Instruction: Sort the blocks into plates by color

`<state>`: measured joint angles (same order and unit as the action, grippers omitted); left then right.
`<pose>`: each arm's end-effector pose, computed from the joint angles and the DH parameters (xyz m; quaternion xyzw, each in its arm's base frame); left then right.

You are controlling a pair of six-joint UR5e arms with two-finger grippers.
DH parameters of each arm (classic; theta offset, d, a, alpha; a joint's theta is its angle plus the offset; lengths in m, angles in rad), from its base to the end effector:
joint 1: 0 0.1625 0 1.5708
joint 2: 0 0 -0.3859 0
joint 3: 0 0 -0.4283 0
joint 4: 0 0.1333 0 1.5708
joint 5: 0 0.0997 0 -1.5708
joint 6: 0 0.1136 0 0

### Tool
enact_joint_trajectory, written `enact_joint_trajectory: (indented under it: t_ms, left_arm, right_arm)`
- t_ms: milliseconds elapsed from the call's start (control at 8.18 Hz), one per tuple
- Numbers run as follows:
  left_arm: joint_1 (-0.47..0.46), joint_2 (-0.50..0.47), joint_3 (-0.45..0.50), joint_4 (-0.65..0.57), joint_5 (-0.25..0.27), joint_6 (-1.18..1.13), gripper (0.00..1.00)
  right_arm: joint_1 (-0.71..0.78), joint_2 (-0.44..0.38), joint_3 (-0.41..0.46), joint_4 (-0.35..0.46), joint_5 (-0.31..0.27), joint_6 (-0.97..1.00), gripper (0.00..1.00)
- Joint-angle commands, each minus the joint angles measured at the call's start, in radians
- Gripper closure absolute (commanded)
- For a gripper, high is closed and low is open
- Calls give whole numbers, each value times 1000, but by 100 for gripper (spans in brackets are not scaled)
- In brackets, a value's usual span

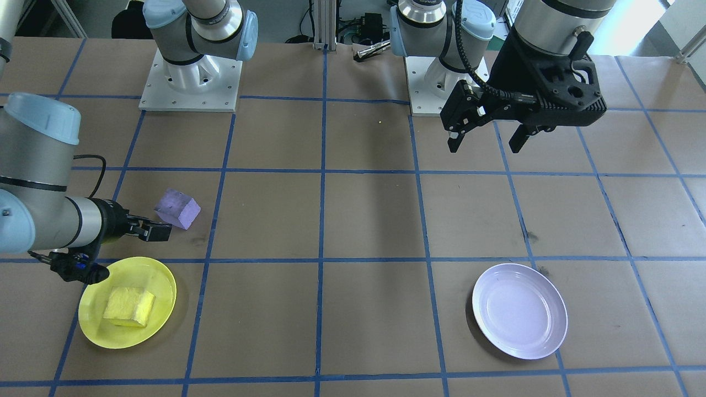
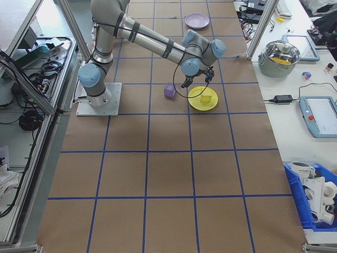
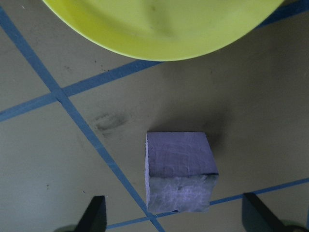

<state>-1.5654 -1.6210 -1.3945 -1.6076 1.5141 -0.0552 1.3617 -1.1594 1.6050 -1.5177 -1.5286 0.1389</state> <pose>-0.1367 -0.5544 0.4977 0.0290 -0.9982 0.0439 0.0294 0.0159 -0.5902 0.1842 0.1729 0.9533 0.2458 0.0291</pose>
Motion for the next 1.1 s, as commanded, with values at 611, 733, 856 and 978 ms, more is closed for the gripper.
enact_joint_trajectory:
  t_ms: [611, 733, 856, 978]
  left_arm:
    - [40, -11, -3, 3, 1, 67, 0]
    - [47, -13, -1, 2, -3, 69, 0]
    - [47, -14, 0, 3, -6, 69, 0]
    - [47, -14, -3, 3, -2, 69, 0]
  right_arm:
    - [-1, 7, 153, -39, -34, 2, 0]
    - [-1, 9, 158, -38, -44, 2, 0]
    - [-1, 13, 165, -44, -39, 4, 0]
    - [-1, 20, 173, -50, -38, 5, 0]
